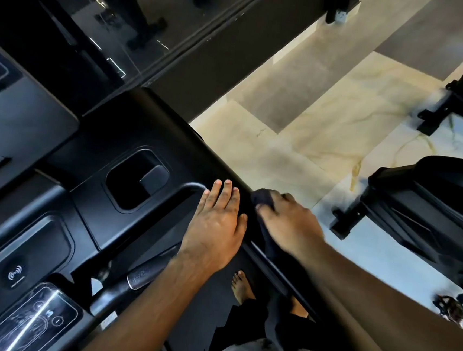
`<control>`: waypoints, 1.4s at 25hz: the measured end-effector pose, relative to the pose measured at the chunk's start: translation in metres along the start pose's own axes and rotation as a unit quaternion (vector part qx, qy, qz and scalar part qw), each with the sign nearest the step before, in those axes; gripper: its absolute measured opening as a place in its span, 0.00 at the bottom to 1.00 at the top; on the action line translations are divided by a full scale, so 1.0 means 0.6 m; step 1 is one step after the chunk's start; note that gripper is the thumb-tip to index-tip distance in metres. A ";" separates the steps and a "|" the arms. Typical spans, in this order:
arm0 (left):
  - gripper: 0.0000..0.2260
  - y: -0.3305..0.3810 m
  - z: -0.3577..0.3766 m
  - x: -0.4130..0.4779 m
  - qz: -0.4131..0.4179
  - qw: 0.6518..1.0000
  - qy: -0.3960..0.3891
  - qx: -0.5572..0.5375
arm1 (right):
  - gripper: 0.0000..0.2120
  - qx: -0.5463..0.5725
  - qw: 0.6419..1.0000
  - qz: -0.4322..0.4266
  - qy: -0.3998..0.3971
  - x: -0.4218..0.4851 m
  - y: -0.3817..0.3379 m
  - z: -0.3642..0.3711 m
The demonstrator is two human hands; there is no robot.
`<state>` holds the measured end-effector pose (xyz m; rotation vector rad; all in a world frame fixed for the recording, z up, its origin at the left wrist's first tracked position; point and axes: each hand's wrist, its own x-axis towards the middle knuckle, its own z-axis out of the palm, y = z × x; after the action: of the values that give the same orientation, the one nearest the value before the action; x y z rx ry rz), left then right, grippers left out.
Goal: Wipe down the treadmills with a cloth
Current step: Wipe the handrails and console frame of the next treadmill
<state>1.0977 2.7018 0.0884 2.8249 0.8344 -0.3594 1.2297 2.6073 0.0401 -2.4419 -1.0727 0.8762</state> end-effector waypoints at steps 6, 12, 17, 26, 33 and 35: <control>0.26 0.021 0.010 -0.019 0.002 1.000 -0.011 0.000 | 0.23 -0.002 0.996 0.035 -0.084 0.010 0.031 0.003; 0.26 0.047 0.016 -0.017 0.015 1.000 -0.018 0.016 | 0.20 -0.003 0.992 0.032 -0.124 -0.006 0.065 -0.001; 0.26 0.055 0.020 -0.018 0.029 0.999 -0.017 0.036 | 0.20 0.037 0.999 0.028 -0.005 -0.047 0.084 0.011; 0.26 0.063 0.025 -0.031 0.061 0.996 -0.031 0.051 | 0.15 0.087 0.988 0.118 -0.046 -0.072 0.104 -0.003; 0.26 0.090 0.035 -0.047 0.069 0.995 -0.036 0.055 | 0.21 -0.036 0.993 0.052 -0.102 -0.101 0.123 -0.004; 0.27 0.098 0.033 -0.058 0.068 0.995 -0.045 0.057 | 0.18 -0.077 0.994 0.049 -0.060 -0.125 0.119 0.000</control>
<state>1.0983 2.6305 0.0852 2.9250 0.6198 -0.5247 1.2291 2.5039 0.0333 -2.6178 -1.1077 1.0163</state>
